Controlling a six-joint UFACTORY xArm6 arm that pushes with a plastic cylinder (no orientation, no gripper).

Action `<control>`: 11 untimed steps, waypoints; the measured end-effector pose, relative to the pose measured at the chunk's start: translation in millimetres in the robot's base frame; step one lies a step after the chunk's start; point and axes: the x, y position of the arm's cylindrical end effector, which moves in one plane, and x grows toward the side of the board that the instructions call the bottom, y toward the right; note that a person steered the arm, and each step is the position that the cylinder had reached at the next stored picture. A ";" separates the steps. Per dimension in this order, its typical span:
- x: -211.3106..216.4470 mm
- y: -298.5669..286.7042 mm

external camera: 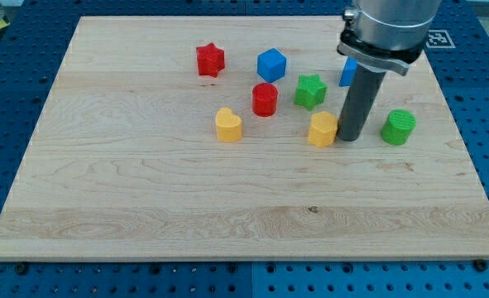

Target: Point your arm at the green circle

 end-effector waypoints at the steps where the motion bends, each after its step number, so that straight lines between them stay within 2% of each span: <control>1: 0.0 -14.4; 2: 4.1 -10.1; 4: 37.1 93.4; 5: 19.1 147.3; 6: -4.1 163.2; 7: -26.8 164.2; 9: -5.8 149.5; 11: -12.5 98.7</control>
